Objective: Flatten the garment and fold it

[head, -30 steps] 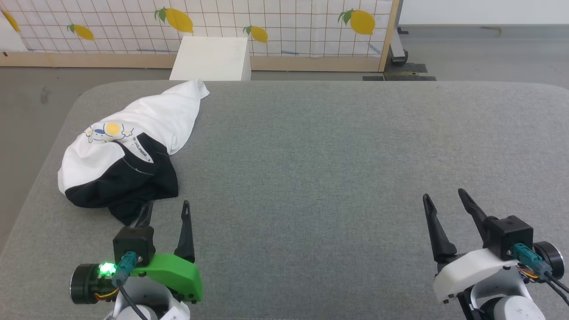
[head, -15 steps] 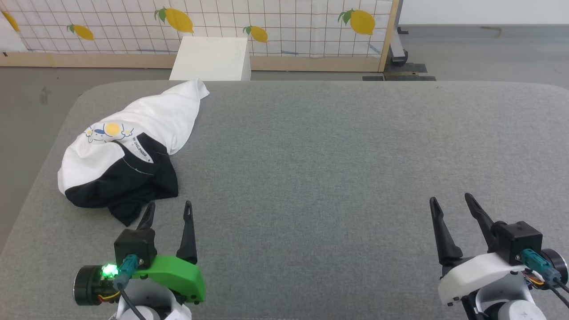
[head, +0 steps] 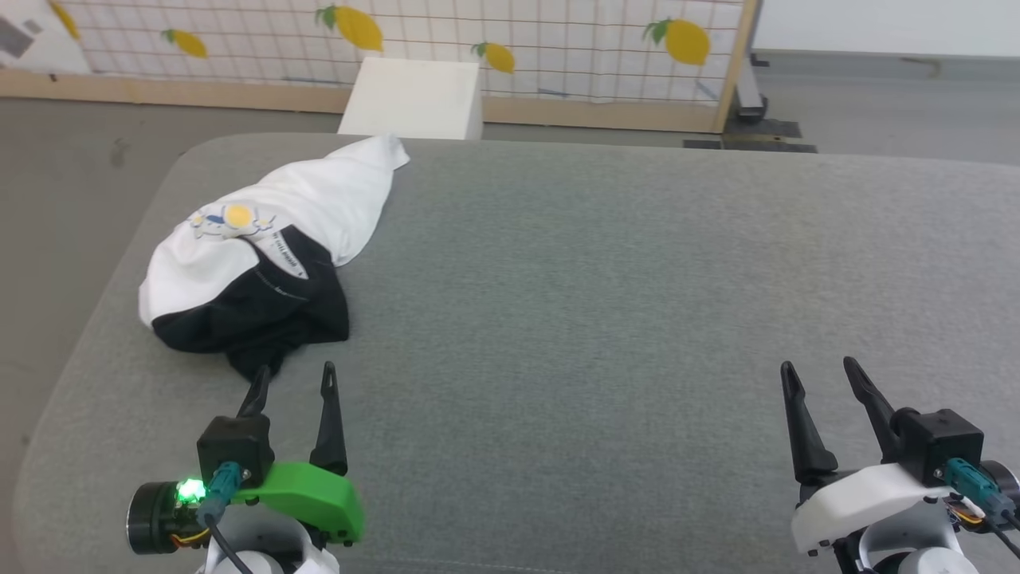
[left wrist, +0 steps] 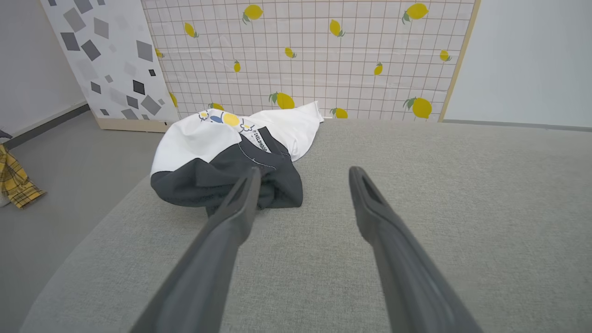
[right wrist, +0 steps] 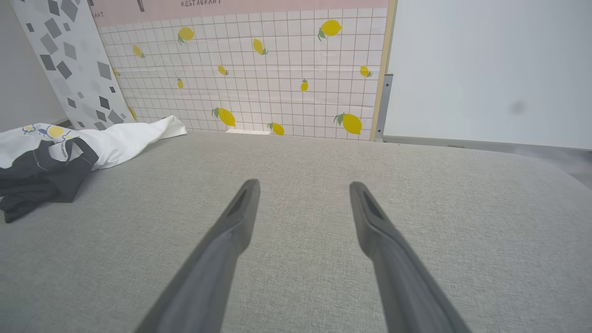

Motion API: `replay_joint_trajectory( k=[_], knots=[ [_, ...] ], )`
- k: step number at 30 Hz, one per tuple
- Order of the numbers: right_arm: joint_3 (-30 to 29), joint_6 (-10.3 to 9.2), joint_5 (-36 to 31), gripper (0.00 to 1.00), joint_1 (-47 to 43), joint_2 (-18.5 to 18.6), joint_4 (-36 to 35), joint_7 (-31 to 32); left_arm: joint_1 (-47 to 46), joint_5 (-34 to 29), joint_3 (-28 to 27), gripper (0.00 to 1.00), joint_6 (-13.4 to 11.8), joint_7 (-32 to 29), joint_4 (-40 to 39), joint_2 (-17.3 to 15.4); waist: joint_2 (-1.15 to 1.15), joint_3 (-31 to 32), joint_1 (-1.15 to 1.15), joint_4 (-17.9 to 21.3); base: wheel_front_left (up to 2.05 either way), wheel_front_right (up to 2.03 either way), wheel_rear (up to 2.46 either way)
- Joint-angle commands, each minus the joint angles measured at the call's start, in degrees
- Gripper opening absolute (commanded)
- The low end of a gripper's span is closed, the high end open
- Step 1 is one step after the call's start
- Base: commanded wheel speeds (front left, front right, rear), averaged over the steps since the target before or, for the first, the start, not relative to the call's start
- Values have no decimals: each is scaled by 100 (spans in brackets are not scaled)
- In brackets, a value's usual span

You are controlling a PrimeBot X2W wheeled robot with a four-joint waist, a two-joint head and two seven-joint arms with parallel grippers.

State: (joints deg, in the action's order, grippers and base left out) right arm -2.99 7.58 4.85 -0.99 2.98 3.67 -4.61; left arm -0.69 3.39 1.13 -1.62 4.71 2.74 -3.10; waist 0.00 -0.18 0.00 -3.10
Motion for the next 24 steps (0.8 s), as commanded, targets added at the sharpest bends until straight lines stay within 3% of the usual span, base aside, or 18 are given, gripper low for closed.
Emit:
replay_joint_trajectory(
  k=[1,24],
  knots=[
    [-17,-3,69,100,-75,-4,42,-61,87,87,-14,100,-30,57,17,7,0,6,0,-160,0,0,0],
    [-97,-5,318,100,-211,-6,292,-336,272,279,-56,100,-127,331,117,12,0,57,0,-1225,0,0,0]
  ],
)
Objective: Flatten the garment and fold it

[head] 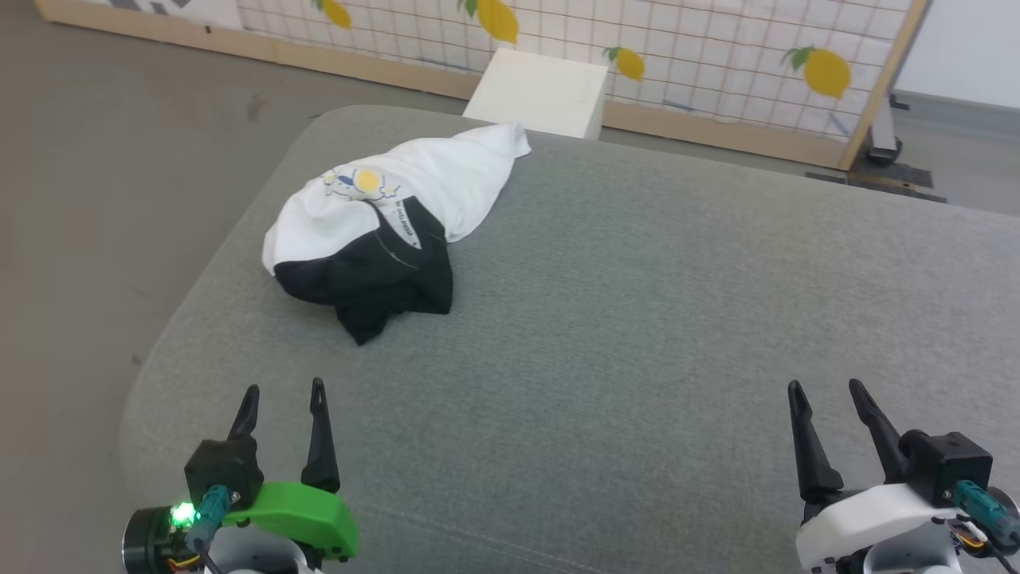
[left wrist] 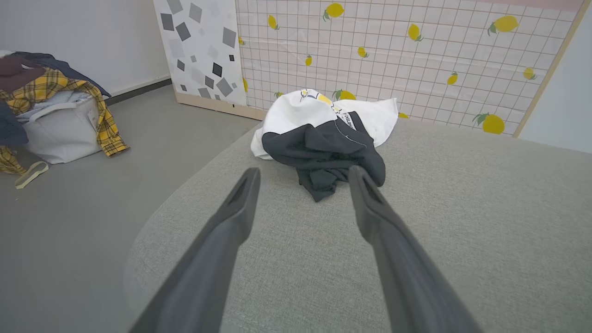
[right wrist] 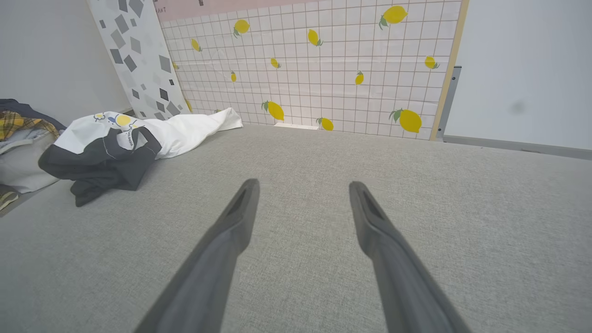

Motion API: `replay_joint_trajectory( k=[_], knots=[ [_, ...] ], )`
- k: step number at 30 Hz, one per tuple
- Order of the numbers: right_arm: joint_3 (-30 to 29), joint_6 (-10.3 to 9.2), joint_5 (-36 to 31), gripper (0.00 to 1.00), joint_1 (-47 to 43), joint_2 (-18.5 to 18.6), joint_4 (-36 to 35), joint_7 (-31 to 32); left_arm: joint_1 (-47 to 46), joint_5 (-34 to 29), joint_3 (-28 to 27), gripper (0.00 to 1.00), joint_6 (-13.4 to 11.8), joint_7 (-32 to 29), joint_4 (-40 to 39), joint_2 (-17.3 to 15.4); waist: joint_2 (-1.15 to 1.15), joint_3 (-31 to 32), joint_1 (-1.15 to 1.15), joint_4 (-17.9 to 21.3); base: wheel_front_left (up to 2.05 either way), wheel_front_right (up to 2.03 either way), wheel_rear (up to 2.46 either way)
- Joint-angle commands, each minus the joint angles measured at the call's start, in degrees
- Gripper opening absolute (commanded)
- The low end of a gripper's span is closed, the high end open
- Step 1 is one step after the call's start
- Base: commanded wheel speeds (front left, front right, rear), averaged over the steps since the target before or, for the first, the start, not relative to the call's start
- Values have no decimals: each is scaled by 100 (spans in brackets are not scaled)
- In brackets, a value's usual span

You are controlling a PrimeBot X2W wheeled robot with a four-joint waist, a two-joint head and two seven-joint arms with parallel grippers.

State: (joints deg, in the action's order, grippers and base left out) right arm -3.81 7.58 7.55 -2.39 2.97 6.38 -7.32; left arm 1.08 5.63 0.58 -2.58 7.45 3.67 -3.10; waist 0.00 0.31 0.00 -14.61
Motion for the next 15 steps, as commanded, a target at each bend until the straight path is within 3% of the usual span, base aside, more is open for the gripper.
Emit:
replay_joint_trajectory(
  k=[1,15],
  knots=[
    [-20,-5,61,100,-76,-5,35,-78,100,65,2,100,-39,69,29,12,0,8,0,-106,0,0,0],
    [-72,-6,173,100,-115,-6,169,-243,124,106,44,100,-82,233,93,15,0,8,0,-418,0,0,0]
  ],
)
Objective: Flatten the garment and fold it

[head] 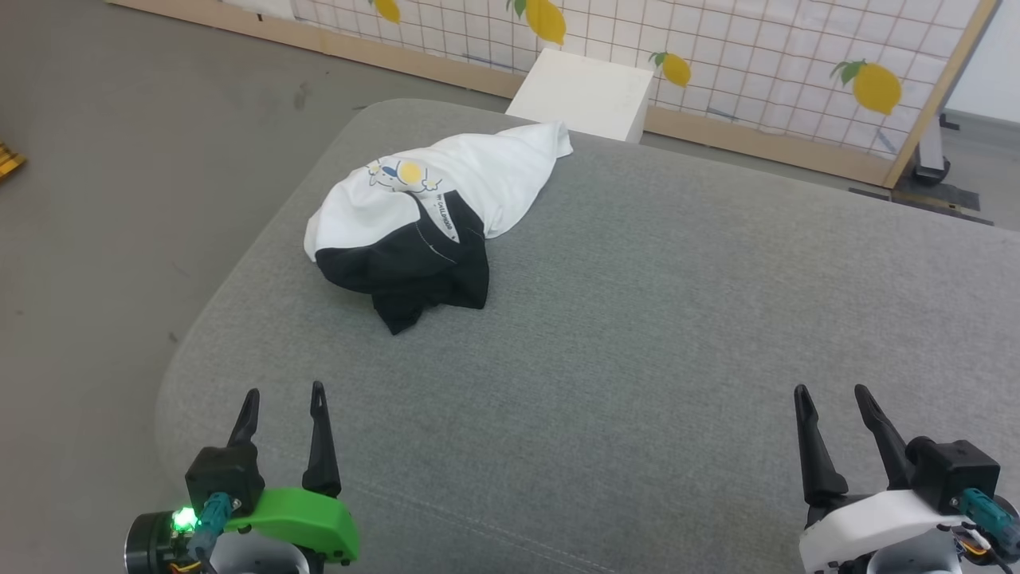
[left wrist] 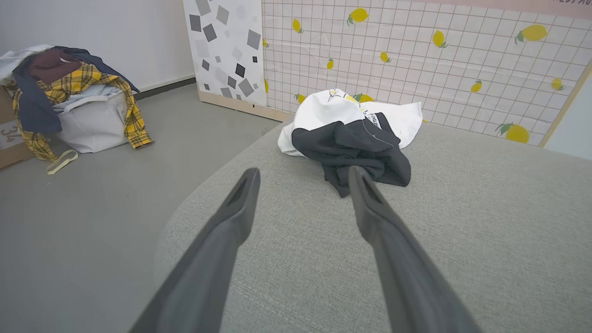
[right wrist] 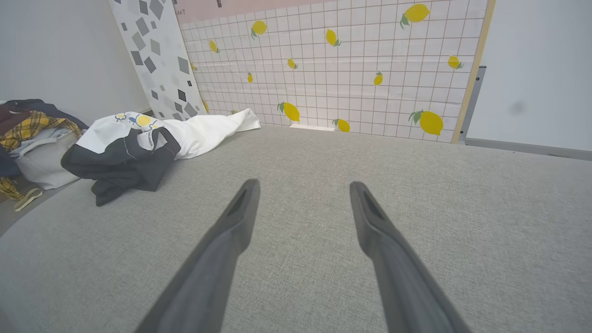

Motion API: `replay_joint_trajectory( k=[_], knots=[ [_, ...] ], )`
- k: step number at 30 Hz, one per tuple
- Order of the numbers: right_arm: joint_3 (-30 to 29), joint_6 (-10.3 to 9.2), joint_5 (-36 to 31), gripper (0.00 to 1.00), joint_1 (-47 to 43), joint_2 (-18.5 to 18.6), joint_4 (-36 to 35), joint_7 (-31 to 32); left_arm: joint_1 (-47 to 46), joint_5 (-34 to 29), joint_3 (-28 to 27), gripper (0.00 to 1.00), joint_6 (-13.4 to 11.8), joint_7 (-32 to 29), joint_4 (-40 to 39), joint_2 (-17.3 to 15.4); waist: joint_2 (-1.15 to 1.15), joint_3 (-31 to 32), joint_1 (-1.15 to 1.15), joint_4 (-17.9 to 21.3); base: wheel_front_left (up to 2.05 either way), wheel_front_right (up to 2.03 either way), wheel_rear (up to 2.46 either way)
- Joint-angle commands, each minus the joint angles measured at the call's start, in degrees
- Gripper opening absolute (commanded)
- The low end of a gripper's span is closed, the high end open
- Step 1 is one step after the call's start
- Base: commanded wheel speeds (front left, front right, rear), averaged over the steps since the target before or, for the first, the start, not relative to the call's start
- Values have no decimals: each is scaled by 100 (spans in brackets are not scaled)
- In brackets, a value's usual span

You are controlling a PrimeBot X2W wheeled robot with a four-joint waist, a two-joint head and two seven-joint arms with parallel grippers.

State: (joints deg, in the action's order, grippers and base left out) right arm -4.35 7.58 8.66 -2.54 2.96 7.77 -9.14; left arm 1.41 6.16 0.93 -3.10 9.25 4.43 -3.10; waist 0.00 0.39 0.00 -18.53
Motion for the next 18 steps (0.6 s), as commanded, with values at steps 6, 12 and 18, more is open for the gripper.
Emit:
replay_joint_trajectory(
  k=[6,12,18],
  knots=[
    [-25,-6,41,100,-126,-5,51,-133,84,57,48,100,-38,124,90,16,0,9,0,-144,0,0,0],
    [-40,-6,86,100,-150,-6,82,-204,96,55,72,100,-49,195,152,17,0,11,0,-264,0,0,0],
    [-57,-7,143,100,-168,-6,133,-274,103,63,83,100,-55,265,210,18,0,5,0,-386,0,0,0]
  ],
)
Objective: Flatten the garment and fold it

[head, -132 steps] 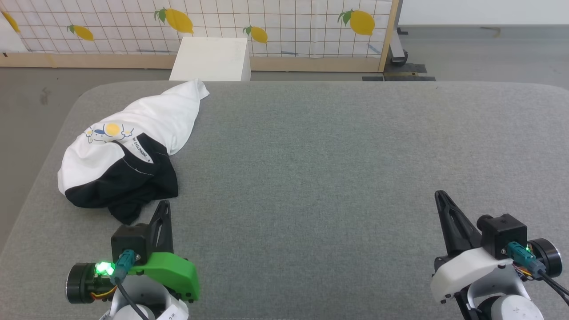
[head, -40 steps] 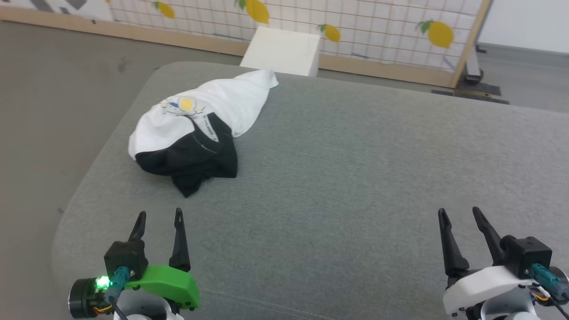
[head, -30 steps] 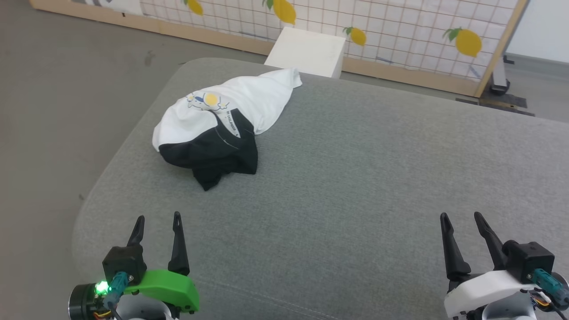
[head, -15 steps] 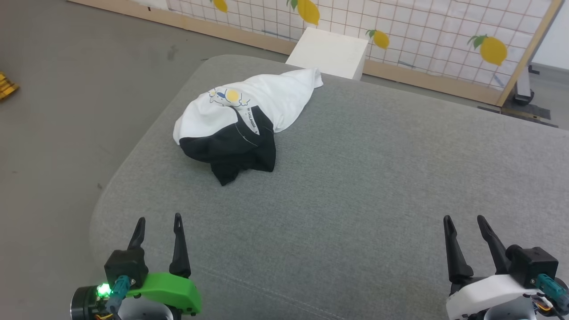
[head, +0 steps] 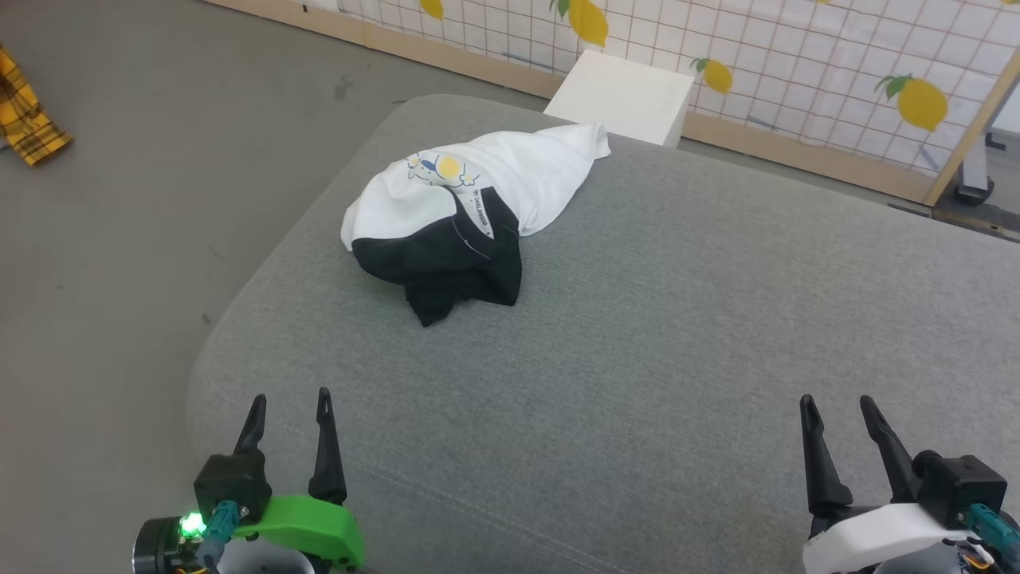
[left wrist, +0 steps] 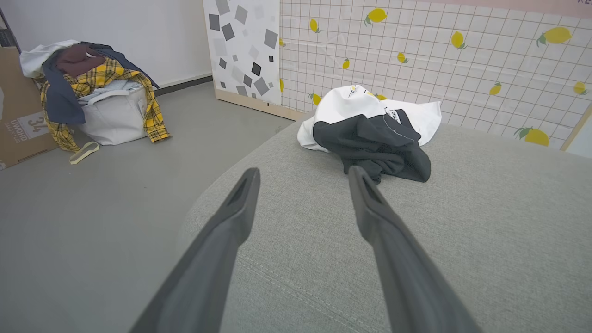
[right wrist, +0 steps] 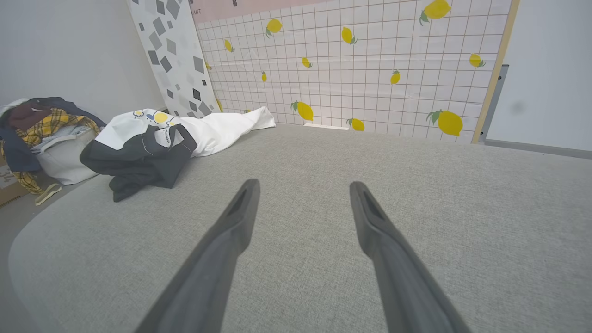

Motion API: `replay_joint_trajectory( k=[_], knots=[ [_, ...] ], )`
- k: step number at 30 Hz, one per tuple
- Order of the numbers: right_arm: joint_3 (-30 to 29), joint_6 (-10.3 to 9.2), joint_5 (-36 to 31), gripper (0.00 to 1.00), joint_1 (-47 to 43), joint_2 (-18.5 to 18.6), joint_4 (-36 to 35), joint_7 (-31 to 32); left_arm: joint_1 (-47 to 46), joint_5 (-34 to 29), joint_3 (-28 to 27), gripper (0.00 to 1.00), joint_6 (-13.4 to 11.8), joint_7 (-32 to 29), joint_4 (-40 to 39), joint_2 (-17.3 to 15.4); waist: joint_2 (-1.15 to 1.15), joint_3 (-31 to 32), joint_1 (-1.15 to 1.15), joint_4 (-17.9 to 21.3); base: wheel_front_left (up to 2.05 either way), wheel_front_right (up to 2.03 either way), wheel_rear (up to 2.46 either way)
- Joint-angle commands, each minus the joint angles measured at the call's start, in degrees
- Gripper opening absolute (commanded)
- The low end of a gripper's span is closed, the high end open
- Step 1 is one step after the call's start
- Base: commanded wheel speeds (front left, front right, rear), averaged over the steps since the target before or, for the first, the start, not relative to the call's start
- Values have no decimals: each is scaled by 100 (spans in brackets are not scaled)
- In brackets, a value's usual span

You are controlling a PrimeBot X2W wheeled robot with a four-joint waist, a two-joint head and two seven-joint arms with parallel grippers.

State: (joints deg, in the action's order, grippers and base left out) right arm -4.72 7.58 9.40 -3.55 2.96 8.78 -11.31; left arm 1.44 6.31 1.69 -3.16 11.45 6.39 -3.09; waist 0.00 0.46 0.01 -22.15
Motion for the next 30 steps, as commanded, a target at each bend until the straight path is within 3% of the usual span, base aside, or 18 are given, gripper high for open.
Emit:
replay_joint_trajectory(
  k=[1,30],
  knots=[
    [-23,-7,79,100,-71,-6,44,-70,103,49,8,100,-51,57,25,17,0,-2,-1,-47,0,0,0],
    [-88,-9,352,100,-133,-8,361,-369,163,110,38,100,-100,355,267,21,0,-9,-1,-504,0,0,0]
  ],
)
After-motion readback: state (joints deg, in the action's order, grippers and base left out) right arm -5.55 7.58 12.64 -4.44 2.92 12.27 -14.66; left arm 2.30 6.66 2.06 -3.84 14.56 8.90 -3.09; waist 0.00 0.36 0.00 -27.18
